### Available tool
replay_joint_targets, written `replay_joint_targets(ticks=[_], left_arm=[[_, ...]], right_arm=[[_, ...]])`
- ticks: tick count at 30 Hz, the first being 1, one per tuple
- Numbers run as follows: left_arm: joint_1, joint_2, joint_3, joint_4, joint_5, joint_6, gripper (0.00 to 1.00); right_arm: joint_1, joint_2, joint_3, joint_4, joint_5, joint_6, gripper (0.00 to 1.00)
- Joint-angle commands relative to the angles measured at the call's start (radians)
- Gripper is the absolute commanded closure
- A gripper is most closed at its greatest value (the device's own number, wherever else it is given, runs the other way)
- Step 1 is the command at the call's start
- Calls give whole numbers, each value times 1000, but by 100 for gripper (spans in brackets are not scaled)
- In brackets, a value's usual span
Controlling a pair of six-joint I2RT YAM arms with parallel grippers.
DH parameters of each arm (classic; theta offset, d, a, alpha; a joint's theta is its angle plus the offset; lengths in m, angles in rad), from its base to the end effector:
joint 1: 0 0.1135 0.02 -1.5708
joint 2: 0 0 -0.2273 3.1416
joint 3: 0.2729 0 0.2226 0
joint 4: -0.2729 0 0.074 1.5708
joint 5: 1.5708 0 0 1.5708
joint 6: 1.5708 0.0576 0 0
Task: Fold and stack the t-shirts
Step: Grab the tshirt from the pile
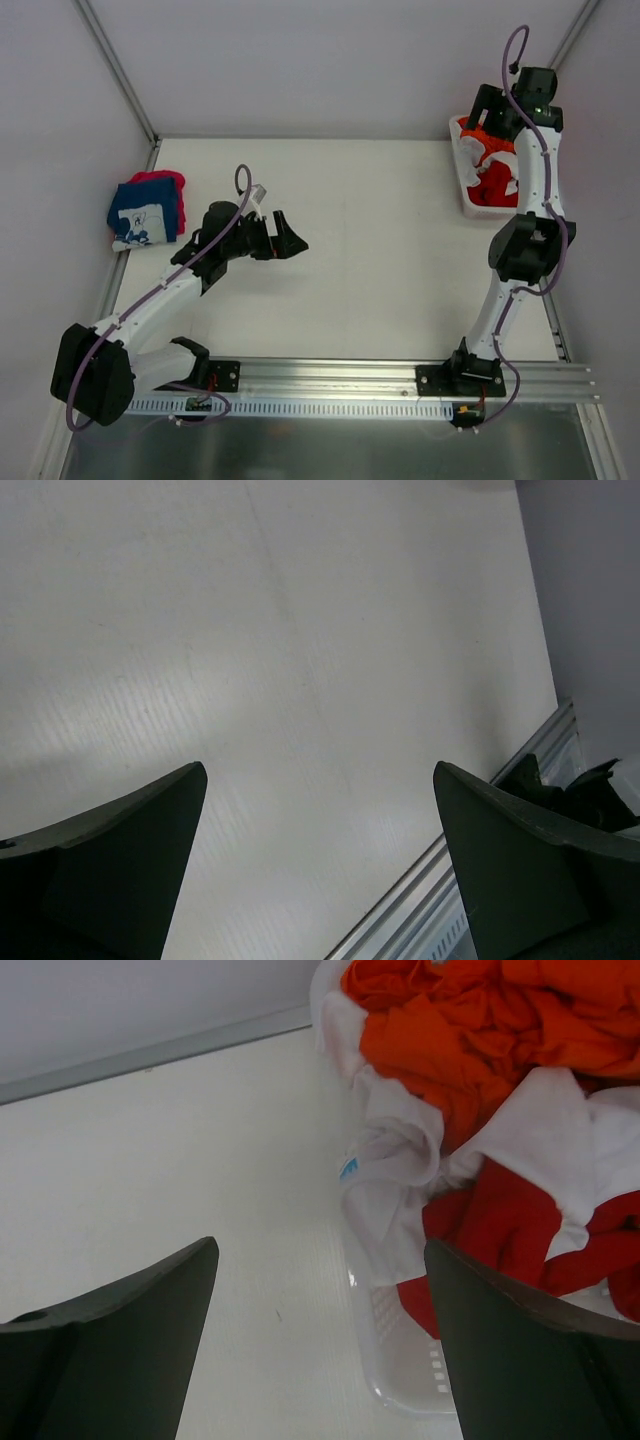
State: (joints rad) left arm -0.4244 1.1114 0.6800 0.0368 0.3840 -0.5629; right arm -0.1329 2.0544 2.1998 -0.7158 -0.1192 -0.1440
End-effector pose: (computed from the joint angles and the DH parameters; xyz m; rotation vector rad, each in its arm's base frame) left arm 0.2250 -0.1253 0.2331 0.1240 2.0755 -1.0045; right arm 0.4365 -0.0515 0.3343 -0.0815 2.1353 -0.0349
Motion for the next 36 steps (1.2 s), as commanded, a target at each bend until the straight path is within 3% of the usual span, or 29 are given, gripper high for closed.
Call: replay_joint_targets(ticks=[1, 18, 32, 34, 36], left_arm=[[3, -56, -8, 115, 96, -17, 1], [3, -248, -37, -3, 4, 67, 1], [3, -461, -73, -147, -92, 132, 1], [4, -473, -69, -156, -97, 129, 1], [4, -486, -66, -167, -99, 127, 1]], right_arm=[[-24, 93, 124, -77, -23, -23, 11], [-10, 179, 24, -27, 64, -62, 10], [-8, 282, 163, -1, 113, -72, 9], [-8, 292, 153, 1, 145, -68, 16], [-8, 296, 135, 4, 142, -66, 34]])
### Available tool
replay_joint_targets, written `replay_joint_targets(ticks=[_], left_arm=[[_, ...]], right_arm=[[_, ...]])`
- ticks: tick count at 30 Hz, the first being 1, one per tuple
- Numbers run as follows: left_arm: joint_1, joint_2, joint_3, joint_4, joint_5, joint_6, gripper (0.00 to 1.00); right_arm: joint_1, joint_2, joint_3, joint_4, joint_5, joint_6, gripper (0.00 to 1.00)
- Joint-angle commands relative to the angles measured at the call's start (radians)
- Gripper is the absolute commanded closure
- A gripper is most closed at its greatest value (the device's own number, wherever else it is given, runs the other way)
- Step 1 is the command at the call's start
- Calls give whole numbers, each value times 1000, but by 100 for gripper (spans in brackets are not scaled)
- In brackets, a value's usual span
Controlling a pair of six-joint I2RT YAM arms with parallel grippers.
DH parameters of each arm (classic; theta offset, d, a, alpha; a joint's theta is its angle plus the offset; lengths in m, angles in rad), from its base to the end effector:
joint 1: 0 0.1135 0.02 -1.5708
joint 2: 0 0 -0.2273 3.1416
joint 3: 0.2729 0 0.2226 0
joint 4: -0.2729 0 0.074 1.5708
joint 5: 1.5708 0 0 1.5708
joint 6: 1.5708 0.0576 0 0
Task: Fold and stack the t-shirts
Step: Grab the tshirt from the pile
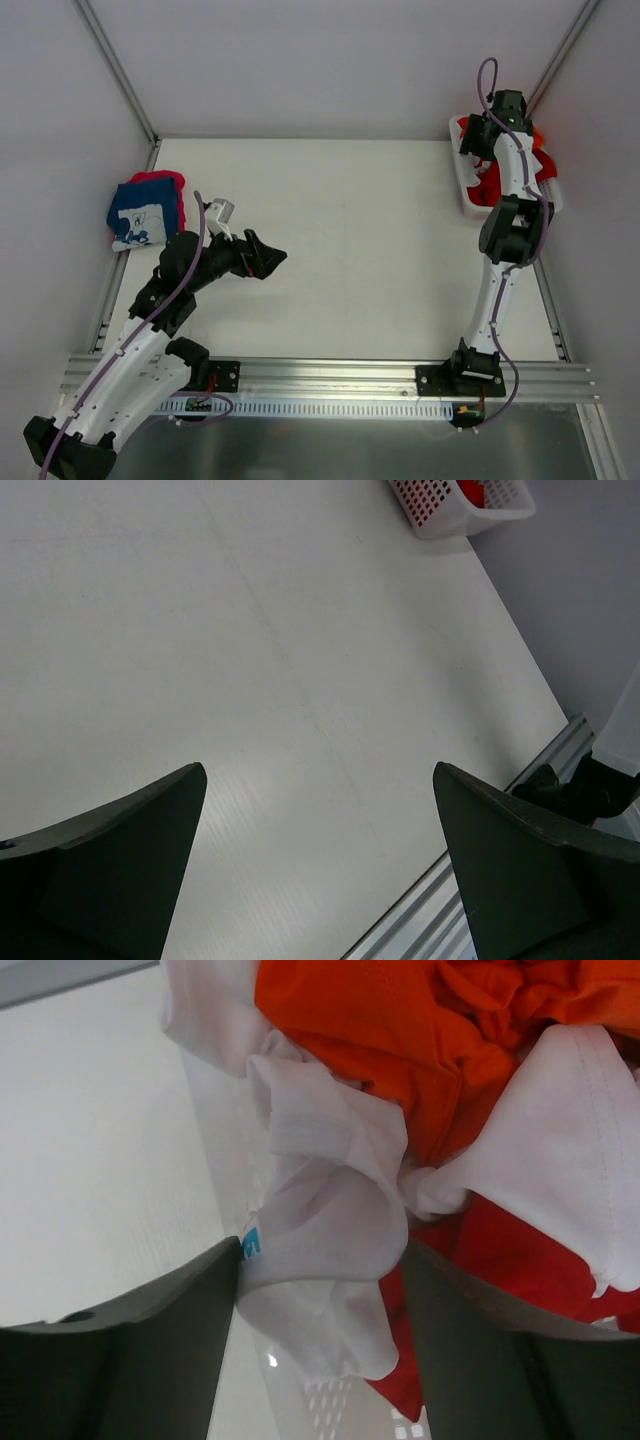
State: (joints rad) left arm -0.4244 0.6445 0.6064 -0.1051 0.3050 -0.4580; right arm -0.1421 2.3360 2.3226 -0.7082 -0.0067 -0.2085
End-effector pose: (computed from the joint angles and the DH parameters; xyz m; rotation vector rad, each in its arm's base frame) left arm 0.1591 -0.0909 0.2834 0.2069 1.7826 -0.9052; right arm 0.4865 -0.0692 0.2476 -0.0798 2.2971 -0.1737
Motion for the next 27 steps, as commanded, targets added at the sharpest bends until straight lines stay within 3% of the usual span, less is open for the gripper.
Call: replay_joint_targets(ticks=[1, 2, 3, 4, 6, 13, 19, 24, 27], left_arm=[[3, -22, 7, -28, -20, 22, 1], [4, -22, 7, -34, -20, 22, 1], [3, -22, 4, -34, -21, 22, 1], [4, -22, 3, -34, -26, 21, 1], [4, -19, 0, -36, -30, 19, 1], [4, -26, -19, -38, -23, 10, 1], [4, -20, -36, -38, -29, -13, 1], [4, 32, -22, -31, -18, -21, 1], [3, 63, -20, -8, -1, -28, 1]], right_arm=[[1, 14, 9, -4, 27, -3, 41], [-1, 17, 9, -2, 21, -8, 47], [-1, 17, 3, -5, 17, -11, 67], [1, 17, 1, -5, 19, -11, 79], [-1, 11, -9, -8, 25, -15, 85], [-1, -59, -31, -8, 19, -19, 87], [18, -225, -28, -25, -139, -5, 87], [84, -331, 165, -154, -208, -12, 85], [105, -460, 130, -148, -303, 46, 83]])
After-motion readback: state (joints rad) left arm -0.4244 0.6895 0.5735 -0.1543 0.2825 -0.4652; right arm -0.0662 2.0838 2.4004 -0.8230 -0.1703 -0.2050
